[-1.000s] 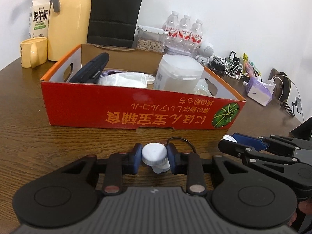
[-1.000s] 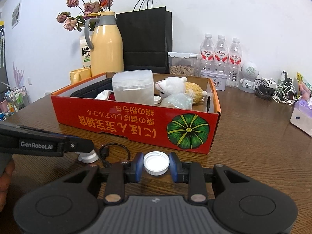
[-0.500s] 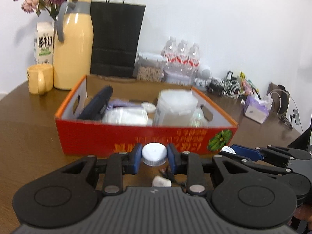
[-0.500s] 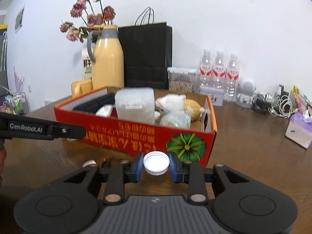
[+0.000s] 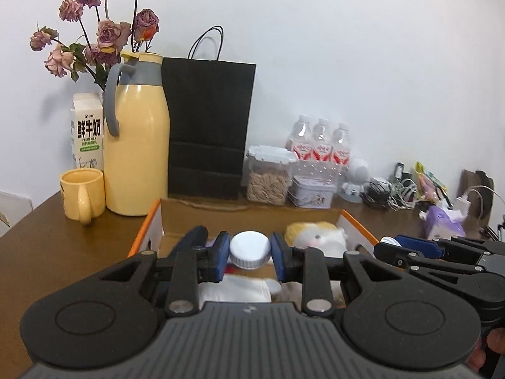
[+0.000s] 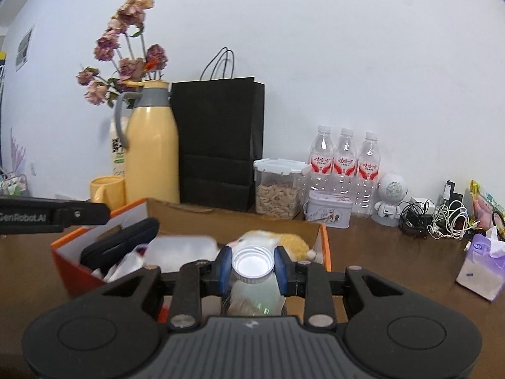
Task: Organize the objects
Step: 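Carry both caps into the box and open both tools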
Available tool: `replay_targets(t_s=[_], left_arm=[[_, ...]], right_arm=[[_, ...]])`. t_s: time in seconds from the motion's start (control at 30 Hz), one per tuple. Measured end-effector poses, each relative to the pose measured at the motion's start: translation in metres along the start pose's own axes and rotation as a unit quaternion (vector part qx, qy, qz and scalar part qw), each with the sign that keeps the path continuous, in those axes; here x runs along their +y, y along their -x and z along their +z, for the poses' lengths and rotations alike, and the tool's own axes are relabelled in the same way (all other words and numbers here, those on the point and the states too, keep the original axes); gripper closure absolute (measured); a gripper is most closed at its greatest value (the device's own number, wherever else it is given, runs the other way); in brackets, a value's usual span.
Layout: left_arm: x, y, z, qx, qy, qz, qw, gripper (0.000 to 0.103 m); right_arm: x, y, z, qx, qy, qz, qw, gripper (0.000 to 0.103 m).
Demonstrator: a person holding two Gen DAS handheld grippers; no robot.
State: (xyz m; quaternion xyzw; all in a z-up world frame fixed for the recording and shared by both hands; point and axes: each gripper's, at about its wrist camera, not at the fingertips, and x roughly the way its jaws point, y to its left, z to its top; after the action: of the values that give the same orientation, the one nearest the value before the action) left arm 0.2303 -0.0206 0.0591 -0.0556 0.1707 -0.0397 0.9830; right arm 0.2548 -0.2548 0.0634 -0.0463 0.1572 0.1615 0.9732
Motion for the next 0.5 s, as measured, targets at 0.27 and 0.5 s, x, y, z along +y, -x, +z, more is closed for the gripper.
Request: replay_targets(t_s=[0.27,0.5], left_arm=[[-0.001,-0.044,0.013,-0.004,-0.006,0.015,0.9999,0.074],[-0.001,-0.067,0.007,0.008,-0.025,0.022,0.9994,0.074]], right_arm=[[-0.009,-0.050,0.010,0.010,-0.013,0.008,1.000,0.076],[-0.019,-0.068,0.002,0.025,-0.034,0.026,0.999,0.076]])
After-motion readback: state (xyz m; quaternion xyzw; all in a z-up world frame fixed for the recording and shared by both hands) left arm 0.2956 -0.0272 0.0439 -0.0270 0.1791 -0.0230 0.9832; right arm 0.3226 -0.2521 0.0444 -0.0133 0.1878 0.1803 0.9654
